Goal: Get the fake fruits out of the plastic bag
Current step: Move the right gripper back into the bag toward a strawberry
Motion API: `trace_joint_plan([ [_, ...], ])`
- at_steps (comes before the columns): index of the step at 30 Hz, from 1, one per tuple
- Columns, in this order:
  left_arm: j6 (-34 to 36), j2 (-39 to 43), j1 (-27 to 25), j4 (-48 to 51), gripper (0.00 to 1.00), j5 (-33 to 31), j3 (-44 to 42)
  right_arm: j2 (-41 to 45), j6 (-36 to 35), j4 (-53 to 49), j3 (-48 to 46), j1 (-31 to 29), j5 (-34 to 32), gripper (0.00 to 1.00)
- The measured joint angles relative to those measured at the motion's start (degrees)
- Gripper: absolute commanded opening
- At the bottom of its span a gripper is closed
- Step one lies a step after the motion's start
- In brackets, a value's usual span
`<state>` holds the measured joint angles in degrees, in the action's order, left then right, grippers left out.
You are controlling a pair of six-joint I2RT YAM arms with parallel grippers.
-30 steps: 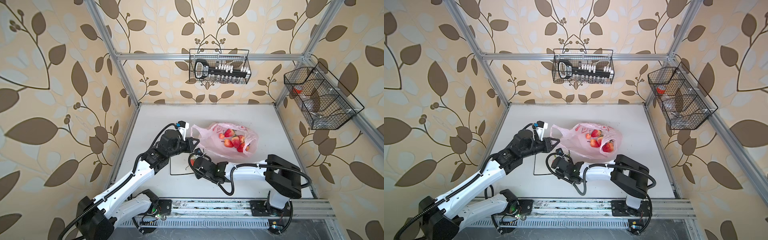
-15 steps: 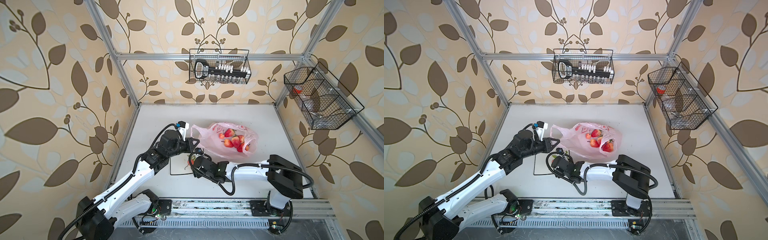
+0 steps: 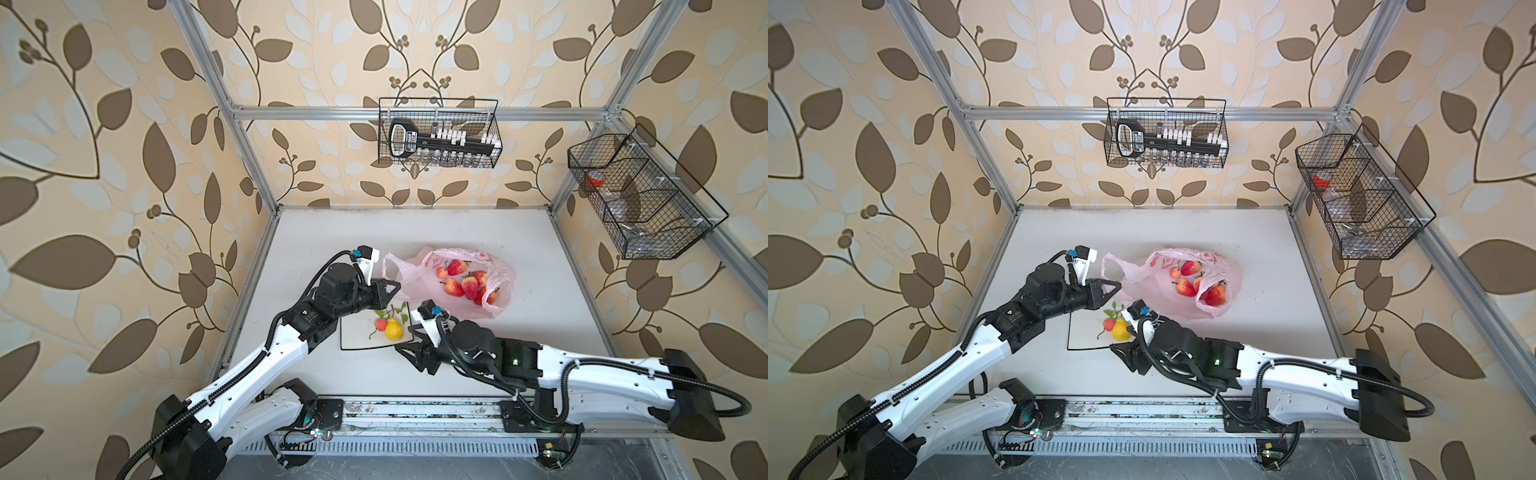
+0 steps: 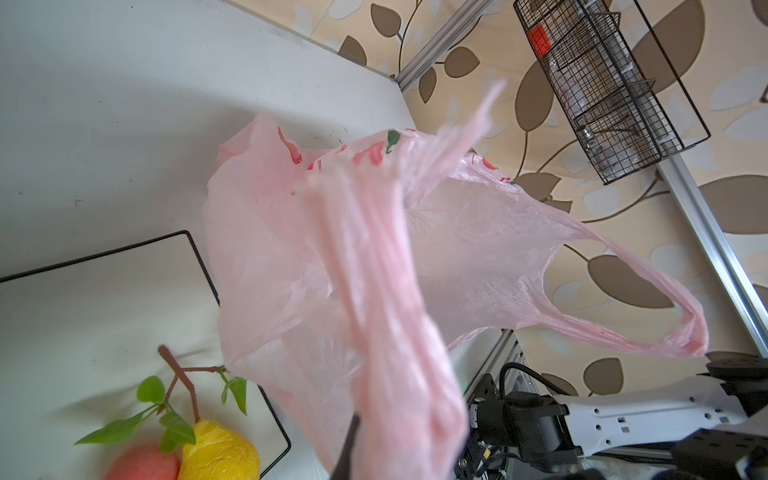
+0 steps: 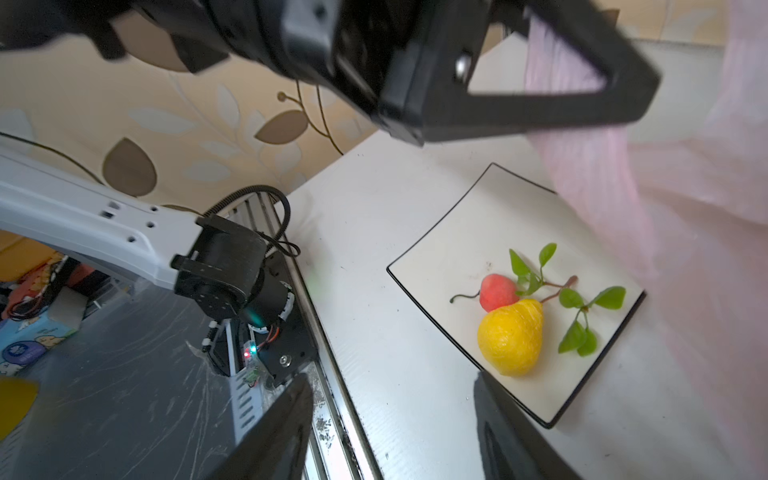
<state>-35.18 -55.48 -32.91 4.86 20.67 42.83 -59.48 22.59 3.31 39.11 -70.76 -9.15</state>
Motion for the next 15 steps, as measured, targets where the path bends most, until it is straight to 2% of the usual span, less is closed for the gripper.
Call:
trace_joint_plan([
  [4, -0.7, 0.0, 0.0, -0.44, 0.0, 0.35, 0.0, 6.47, -1.95, -1.9, -0.94, 0.0, -4.9, 0.48],
  [8, -1.44, 0.0, 0.0, -0.42, 0.0, 0.44, -0.04, 8.07, -1.53, -3.63, -0.96, 0.07, -12.33, 0.39],
  [12, -2.49, 0.0, -0.02, -0.63, 0.0, 0.92, -0.37, 3.91, 0.02, -5.62, 0.7, 1.38, -19.12, 0.35],
  [15, -3.17, 0.0, -0.2, -1.07, 0.0, 1.49, -1.42, -1.86, 2.71, -7.93, 3.96, 5.75, -21.79, 0.34],
])
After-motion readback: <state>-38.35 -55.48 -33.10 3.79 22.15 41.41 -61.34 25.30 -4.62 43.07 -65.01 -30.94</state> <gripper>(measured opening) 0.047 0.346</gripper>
